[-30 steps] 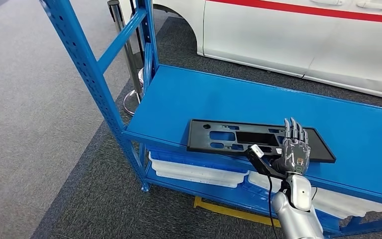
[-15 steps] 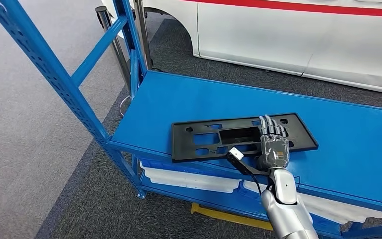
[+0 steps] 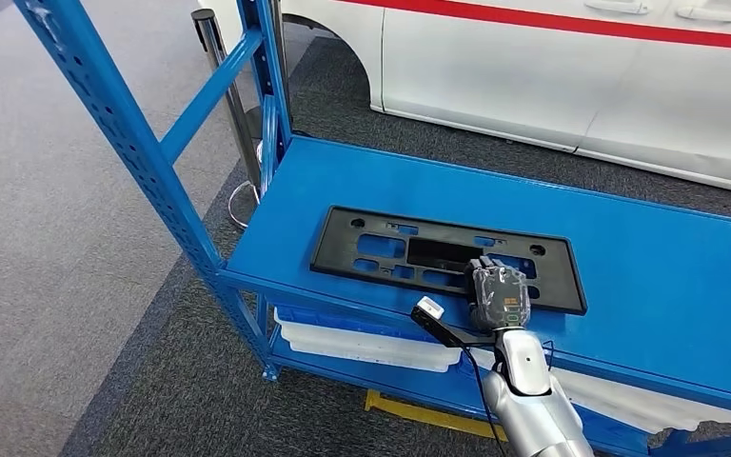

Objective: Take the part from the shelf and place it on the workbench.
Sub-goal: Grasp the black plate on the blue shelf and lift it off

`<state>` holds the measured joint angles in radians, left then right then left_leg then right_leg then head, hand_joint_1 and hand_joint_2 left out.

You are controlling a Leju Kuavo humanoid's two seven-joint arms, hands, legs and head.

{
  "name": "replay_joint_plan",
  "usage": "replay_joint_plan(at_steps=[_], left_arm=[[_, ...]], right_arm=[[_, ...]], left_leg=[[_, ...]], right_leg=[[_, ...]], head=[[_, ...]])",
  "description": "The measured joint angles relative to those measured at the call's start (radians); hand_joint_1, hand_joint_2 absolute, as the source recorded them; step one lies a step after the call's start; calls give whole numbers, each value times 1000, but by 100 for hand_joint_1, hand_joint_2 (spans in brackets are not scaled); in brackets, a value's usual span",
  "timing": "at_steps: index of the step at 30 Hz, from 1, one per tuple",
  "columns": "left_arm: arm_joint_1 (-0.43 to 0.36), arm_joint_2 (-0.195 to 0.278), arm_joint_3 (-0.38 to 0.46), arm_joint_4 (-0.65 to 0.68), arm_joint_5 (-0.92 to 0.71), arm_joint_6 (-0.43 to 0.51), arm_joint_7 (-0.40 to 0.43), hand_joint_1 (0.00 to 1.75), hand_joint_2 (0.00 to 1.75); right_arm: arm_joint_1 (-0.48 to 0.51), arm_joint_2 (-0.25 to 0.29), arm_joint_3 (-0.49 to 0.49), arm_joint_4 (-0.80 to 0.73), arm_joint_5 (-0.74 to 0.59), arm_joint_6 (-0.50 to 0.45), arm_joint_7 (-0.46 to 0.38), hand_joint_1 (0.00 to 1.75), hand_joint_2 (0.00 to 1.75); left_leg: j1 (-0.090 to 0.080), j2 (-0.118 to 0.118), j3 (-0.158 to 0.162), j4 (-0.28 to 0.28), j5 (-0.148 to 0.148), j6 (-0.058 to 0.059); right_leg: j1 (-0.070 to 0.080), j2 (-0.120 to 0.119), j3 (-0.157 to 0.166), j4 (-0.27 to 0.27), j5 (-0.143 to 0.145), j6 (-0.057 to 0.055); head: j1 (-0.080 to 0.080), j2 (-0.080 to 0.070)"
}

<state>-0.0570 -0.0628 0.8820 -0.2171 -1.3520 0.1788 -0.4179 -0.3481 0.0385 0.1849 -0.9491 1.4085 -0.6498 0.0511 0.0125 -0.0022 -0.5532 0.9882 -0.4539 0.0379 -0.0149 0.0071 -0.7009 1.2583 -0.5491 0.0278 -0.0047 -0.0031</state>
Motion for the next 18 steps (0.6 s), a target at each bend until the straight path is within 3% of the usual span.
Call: replay_joint_plan(at_steps=[2, 4, 7, 9, 12, 13, 14, 15, 18], left_arm=[[0, -1, 0, 0, -1, -1, -2, 0, 0], [0, -2, 0, 0, -1, -1, -3, 0, 0], [0, -2, 0, 0, -1, -1, -3, 0, 0], [0, -3, 0, 0, -2, -1, -4, 0, 0], [0, -3, 0, 0, -2, 0, -4, 0, 0], [2, -3, 0, 0, -2, 1, -4, 0, 0], [4, -3, 1, 0, -2, 2, -4, 0, 0], [6, -3, 2, 0, 0, 3, -4, 0, 0], [10, -3, 10, 0, 7, 10, -4, 0, 0]], right_arm=[[-2, 0, 2, 1, -2, 0, -1, 169, 175], [-4, 0, 6, 1, -3, -2, -2, 170, 175], [-6, 0, 9, 0, -3, -4, -2, 171, 175], [-8, 0, 12, 0, -4, -5, -2, 174, 175], [-9, 0, 15, 1, -37, -2, -20, 175, 175], [-7, 0, 15, -2, -82, 6, -46, 175, 175], [-2, 2, 16, -11, -150, 20, -87, 175, 175], [6, 4, 16, -35, -256, 44, -148, 175, 175], [42, 25, 33, -211, -751, 151, -358, 175, 175]], left_leg=[[0, -2, 3, 6, -7, -6], [-3, -3, 3, 12, -13, -16], [-2, -4, 3, 12, -16, -33], [1, -3, -4, 35, -35, -43], [4, -3, -80, 201, -125, -53], [5, -3, -108, 259, -146, -55], [5, -3, -121, 287, -149, -57], [7, -2, -115, 276, -131, -57], [12, -2, -25, 96, -45, -57]], right_leg=[[-4, -4, 64, -131, 66, 0], [-1, -5, 107, -221, 93, -7], [5, -3, 113, -237, 93, -24], [2, -4, 119, -247, 99, -36], [2, -8, 121, -252, 101, -47], [3, -9, 121, -251, 101, -49], [3, -9, 121, -251, 100, -49], [3, -8, 122, -249, 100, -49], [5, 3, 121, -237, 94, -40]], head=[[0, 0], [0, 0], [-1, 0], [-1, 0], [-1, 0], [-1, 0], [-1, 0], [-1, 0], [-1, 0]])
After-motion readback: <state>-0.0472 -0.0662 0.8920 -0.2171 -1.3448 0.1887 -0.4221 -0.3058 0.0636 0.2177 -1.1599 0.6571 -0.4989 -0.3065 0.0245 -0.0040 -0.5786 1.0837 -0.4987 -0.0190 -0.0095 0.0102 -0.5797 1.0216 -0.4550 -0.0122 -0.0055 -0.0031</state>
